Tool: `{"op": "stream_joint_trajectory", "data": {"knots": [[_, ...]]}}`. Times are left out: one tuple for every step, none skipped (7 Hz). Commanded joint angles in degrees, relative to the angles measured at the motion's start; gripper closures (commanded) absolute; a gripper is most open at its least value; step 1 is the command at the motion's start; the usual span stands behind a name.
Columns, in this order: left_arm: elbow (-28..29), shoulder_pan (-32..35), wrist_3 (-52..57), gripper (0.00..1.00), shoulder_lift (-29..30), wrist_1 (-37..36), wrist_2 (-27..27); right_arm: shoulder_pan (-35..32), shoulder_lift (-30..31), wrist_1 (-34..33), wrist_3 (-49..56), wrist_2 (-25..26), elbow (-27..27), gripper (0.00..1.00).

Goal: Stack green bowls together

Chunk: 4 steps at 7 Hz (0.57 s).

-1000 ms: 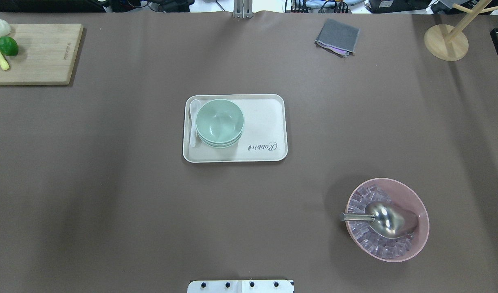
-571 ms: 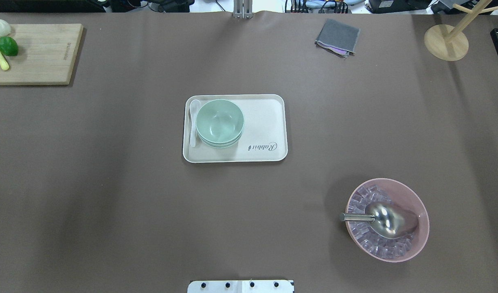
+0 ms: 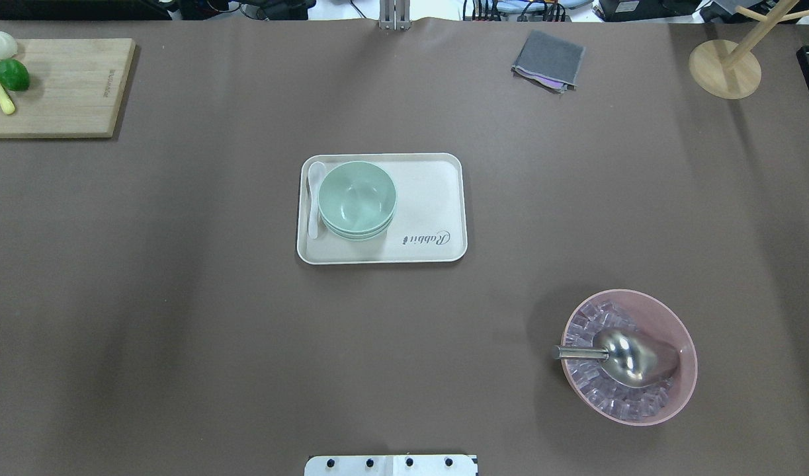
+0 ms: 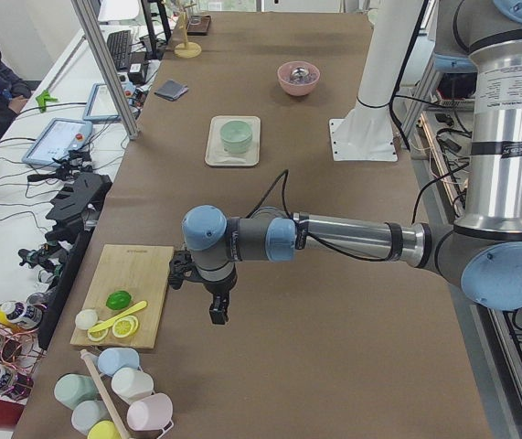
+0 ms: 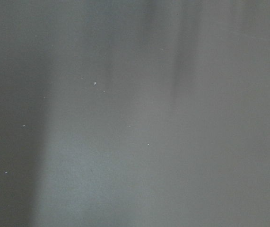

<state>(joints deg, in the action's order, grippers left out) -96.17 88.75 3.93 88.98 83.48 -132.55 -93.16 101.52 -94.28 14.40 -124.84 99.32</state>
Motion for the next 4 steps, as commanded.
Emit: {"op": "stream_joint_trajectory", "data": {"knots": [[0.1,0.0,0.0,0.02,0.0,-0.1,0.2,0.0,0.3,0.7,0.1,-1.6,-0.6,0.0],[0.1,0.0,0.2,0.02,-0.1,-0.1,0.1,0.0,0.3,0.7,0.3,-2.3,-0.6,0.0],[0.2,0.0,0.2,0.02,-0.1,-0.2,0.2,0.1,0.3,0.7,0.3,-2.9,-1.4,0.0],[0.2,0.0,0.3,0.02,-0.2,-0.2,0.2,0.1,0.3,0.7,0.4,-2.9,-2.0,0.0]]}}
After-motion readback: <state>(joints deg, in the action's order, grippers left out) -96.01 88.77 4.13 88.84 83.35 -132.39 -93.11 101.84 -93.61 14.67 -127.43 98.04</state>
